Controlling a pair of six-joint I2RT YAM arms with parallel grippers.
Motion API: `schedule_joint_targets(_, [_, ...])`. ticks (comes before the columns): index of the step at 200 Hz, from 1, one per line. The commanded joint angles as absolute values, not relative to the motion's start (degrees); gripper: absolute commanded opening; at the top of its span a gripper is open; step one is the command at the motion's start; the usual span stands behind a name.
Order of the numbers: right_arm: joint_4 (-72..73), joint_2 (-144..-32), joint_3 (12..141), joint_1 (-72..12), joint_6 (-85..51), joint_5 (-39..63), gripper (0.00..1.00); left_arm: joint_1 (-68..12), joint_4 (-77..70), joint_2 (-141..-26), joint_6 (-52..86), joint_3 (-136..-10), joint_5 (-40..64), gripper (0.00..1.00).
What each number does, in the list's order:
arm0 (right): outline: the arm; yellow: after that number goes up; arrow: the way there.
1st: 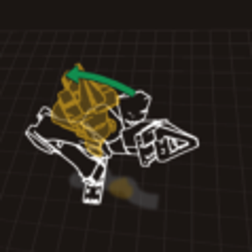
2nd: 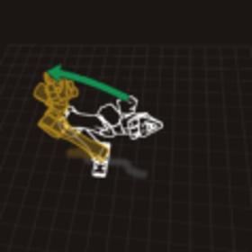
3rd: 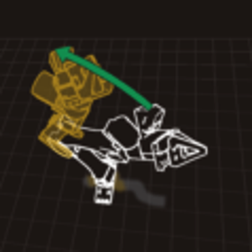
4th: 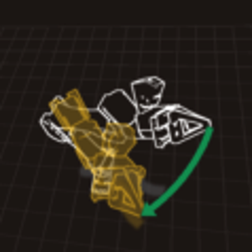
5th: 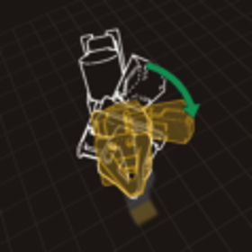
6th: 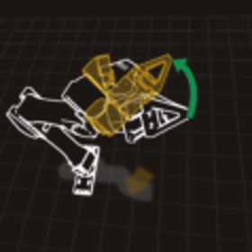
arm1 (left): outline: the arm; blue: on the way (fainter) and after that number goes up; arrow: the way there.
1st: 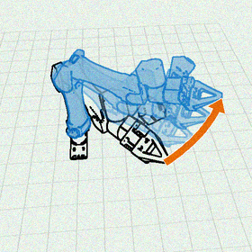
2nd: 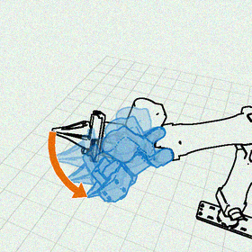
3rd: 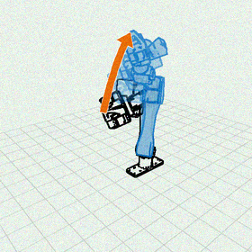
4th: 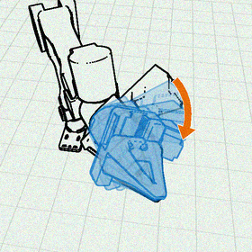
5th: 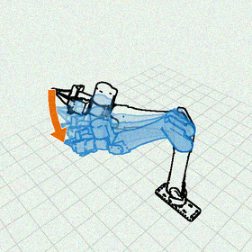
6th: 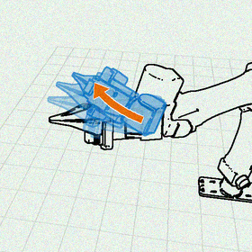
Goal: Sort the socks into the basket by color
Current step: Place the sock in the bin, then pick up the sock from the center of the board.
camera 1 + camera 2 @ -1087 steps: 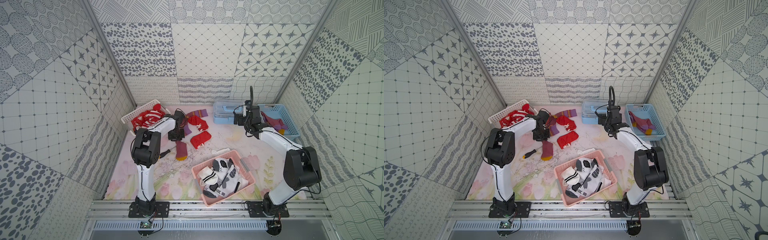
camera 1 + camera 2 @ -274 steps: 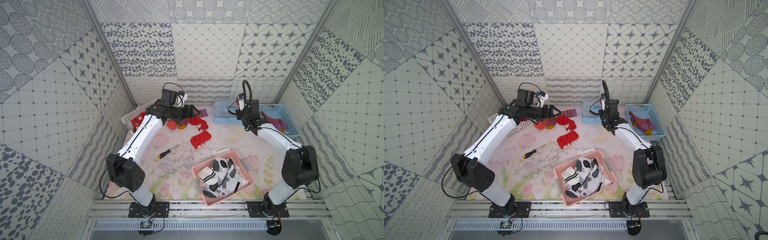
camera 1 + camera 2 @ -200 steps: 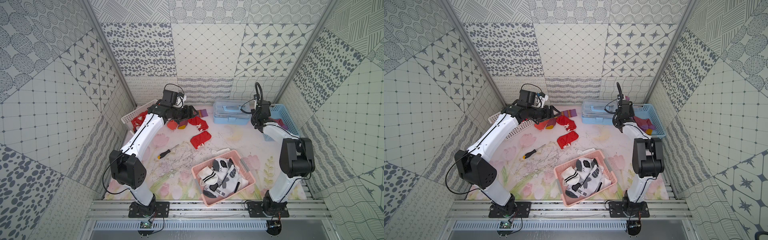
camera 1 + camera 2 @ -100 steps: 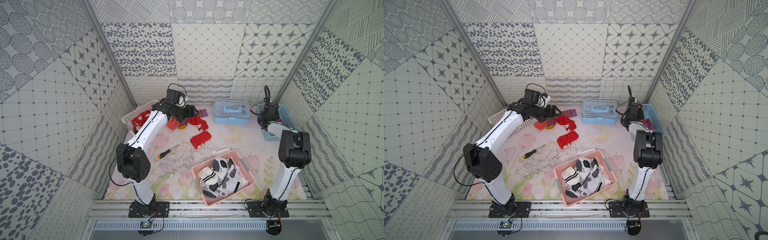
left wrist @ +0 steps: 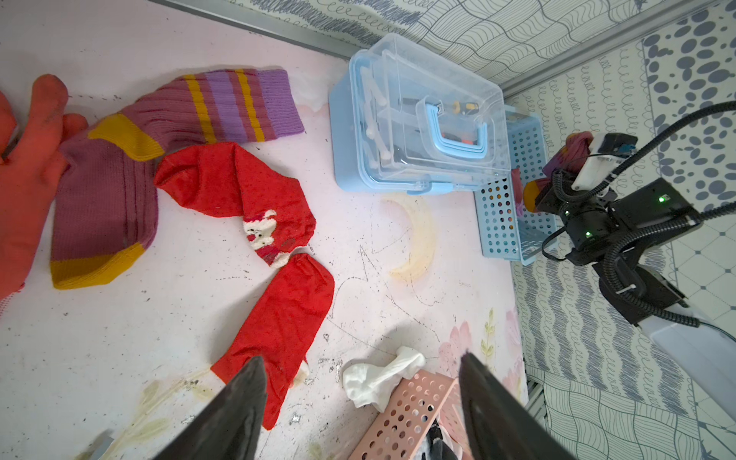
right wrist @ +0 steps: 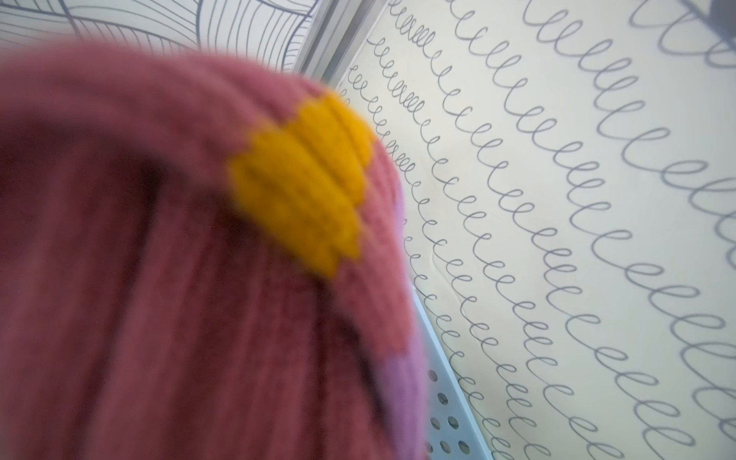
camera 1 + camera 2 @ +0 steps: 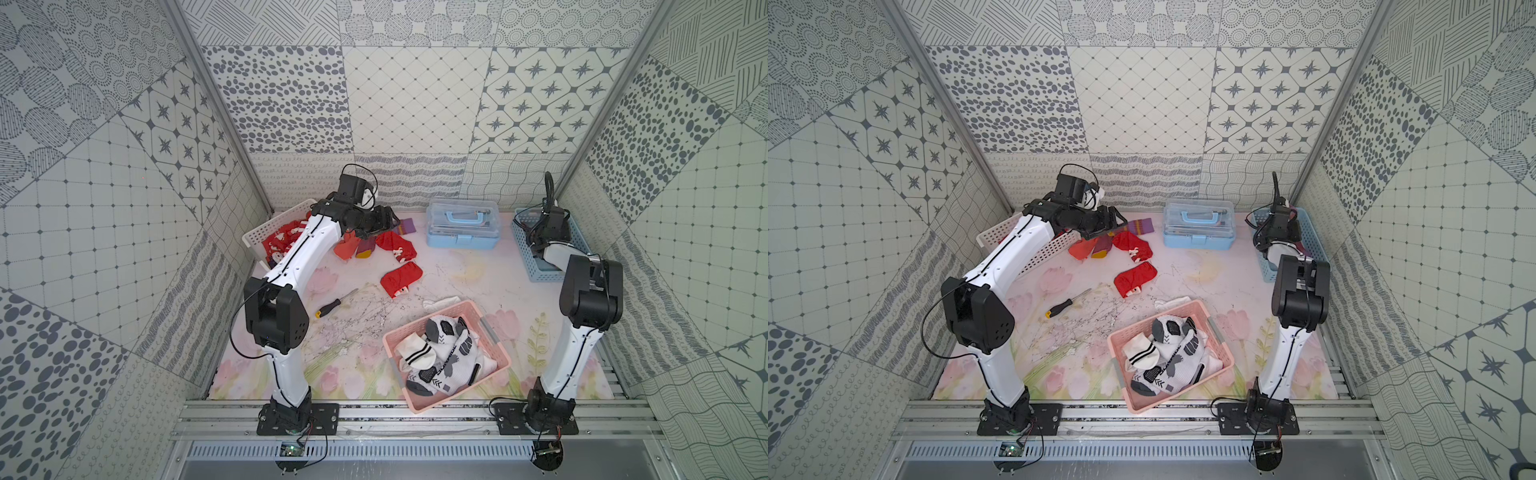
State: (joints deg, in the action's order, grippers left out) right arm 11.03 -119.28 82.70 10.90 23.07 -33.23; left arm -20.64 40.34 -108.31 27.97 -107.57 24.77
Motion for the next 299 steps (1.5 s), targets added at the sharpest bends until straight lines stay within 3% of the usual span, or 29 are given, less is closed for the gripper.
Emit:
schedule_joint_targets(1, [9.95,-120.81,85.61,11.33,20.91,-31.46,0.00,-21.36,43.04,-109.46,27.77,-109.37,23.34,0.76])
schedule_joint_targets(9, [9.27,-121.17,86.06,11.44,20.38,-31.29,0.05,-21.36,43.15,-109.67,27.69,-109.63,23.29,0.76])
schedule_joint_targets(36, [6.68,-122.20,87.57,11.91,18.86,-30.24,0.42,-21.45,43.57,-110.21,27.62,-110.26,23.12,0.76])
schedule_joint_targets(55, [6.09,-122.34,87.96,11.92,18.48,-29.98,0.58,-21.44,43.94,-110.56,27.43,-110.65,23.12,0.76])
schedule_joint_targets(124, [5.04,-119.44,85.80,11.45,16.00,-29.27,0.92,-21.45,45.81,-110.65,26.38,-110.48,21.70,0.76])
schedule_joint_targets(149, [6.29,-116.94,83.13,10.06,15.92,-29.53,0.99,-21.45,46.58,-110.49,26.24,-109.60,20.69,0.76])
schedule_joint_targets(299, [-4.72,-102.99,73.72,-1.93,2.64,-24.11,0.98,-18.68,46.13,-107.58,28.04,-97.58,13.74,0.77])
